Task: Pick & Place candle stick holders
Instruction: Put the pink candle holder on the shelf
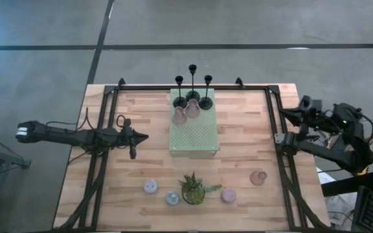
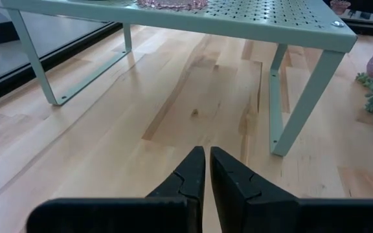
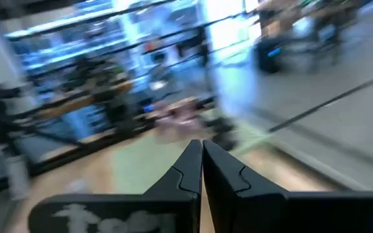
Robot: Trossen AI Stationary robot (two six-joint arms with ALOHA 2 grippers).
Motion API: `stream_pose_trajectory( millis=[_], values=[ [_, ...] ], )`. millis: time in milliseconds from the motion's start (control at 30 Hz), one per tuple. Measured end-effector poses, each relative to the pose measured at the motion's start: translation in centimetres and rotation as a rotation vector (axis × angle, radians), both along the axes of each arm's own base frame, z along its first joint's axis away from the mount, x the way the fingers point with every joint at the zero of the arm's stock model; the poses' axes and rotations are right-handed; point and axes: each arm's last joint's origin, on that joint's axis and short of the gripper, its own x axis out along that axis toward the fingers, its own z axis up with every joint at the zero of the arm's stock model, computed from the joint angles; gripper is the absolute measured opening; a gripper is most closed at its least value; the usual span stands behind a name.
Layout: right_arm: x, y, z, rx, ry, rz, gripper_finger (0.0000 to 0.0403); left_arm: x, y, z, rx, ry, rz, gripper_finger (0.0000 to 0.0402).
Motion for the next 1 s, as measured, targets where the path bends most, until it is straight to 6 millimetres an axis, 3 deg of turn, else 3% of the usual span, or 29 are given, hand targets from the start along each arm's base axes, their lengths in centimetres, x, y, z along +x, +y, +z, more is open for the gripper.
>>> stream_pose_trajectory(
  millis=[133, 400, 600, 767, 1000],
  values=[
    [3.2, -0.7, 1.0, 0.077, 0.033, 0.204, 0.0009, 0.0, 0.0, 0.0, 0.000, -0.002, 0.000, 0.0030],
    [6.7, -1.8, 4.8, 0.137, 0.287, 0.287, 0.0009, 0.0, 0.0, 0.0, -0.001, -0.008, 0.000, 0.0030],
    [6.3, -1.4, 6.8, 0.158, 0.444, 0.283, 0.0009, 0.0, 0.0, 0.0, -0.001, -0.009, 0.000, 0.0030],
    [5.2, -0.6, 5.7, 0.287, 0.530, 0.308, 0.0009, 0.0, 0.0, 0.0, -0.001, -0.008, 0.001, 0.0030],
    [4.0, 0.2, 3.5, 0.424, 0.472, 0.348, 0.0009, 0.0, 0.0, 0.0, -0.001, -0.008, 0.001, 0.0030]
  ],
)
